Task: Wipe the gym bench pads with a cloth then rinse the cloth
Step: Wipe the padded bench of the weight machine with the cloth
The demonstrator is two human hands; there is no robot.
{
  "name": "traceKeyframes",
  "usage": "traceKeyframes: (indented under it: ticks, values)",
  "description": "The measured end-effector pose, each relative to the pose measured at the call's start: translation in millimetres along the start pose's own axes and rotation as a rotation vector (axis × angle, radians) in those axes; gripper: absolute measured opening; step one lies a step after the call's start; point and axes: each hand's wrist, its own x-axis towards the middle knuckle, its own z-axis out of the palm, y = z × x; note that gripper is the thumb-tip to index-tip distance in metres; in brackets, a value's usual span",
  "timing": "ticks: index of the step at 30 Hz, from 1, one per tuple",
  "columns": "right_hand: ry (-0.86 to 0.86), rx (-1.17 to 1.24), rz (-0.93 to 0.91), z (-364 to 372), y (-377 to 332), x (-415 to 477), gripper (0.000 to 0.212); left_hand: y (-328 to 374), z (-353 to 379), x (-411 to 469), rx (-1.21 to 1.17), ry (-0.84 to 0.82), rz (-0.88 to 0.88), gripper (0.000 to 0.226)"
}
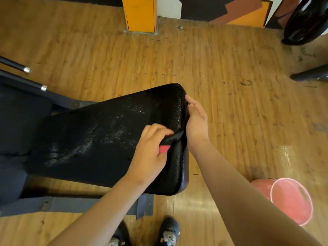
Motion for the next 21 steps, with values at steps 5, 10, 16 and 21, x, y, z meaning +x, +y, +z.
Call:
traceKeyframes:
  ticks: [5, 10, 16, 21]
  values:
    - [0.017, -0.115, 0.028, 6.8, -26.7, 19.1, 0.013, 12.8, 9.6, 20.9, 0.05, 0.093, -0.033, 0.029]
    - [-0.033, -0.482, -0.005, 22.7, -24.9, 21.3, 0.034, 9.8, 4.7, -46.1, 0.018, -0.049, 0.052, 0.036]
    - [0.073, -0.9, -0.158, 32.4, -15.2, 17.2, 0.047, -2.3, -2.5, -39.3, 0.015, -0.065, 0.009, 0.037]
    - [0.115, -0.988, -0.16, 36.2, -14.1, 16.7, 0.049, 12.4, 7.4, -25.8, 0.025, 0.03, -0.061, 0.03]
